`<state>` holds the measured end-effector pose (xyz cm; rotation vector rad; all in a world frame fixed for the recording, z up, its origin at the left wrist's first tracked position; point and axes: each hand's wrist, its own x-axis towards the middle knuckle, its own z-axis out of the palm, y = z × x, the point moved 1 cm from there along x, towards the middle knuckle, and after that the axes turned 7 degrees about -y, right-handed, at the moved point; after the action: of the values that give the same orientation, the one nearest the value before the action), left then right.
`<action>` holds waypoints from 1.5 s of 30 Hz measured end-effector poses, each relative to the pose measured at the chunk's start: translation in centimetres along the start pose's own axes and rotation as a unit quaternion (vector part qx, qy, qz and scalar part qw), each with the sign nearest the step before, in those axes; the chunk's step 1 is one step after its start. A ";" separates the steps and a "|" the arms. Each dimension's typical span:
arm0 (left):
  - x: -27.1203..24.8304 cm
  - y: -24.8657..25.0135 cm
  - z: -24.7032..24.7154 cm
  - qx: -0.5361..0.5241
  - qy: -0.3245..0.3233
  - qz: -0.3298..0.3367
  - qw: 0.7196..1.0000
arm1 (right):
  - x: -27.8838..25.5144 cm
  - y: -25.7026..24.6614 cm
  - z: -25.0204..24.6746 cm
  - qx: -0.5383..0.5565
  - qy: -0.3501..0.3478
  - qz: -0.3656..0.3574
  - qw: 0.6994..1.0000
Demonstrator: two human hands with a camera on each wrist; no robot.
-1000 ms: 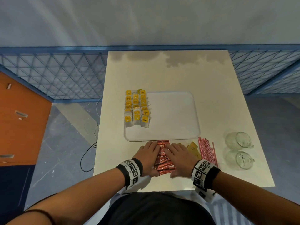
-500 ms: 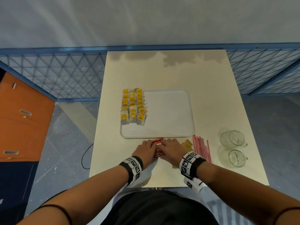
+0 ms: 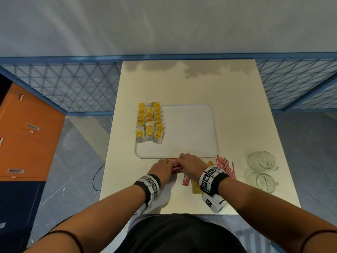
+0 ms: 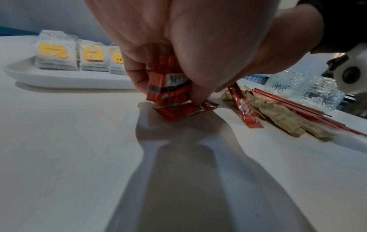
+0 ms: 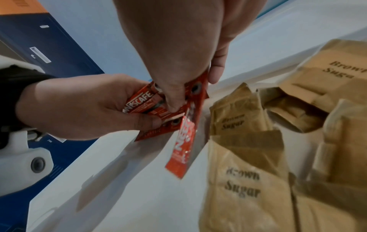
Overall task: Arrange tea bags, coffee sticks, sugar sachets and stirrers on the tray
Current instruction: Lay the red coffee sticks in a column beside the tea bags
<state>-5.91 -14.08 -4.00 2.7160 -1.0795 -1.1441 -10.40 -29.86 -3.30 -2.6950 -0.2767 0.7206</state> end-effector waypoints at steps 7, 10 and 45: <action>0.2 -0.4 -0.8 -0.103 0.001 -0.020 0.994 | 0.0 0.5 -1.3 0.120 0.018 0.033 0.992; -0.5 -0.5 -1.8 -0.183 -0.003 -0.001 0.983 | -0.6 0.8 -2.4 0.207 0.019 0.050 0.977; -4.3 3.0 -7.9 -0.762 0.089 -0.030 0.640 | -5.7 2.9 -10.5 0.481 0.115 0.056 0.868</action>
<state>-4.81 -15.73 5.28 1.3381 0.1883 -0.9392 -9.59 -36.85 6.72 -1.7998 0.2547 0.3867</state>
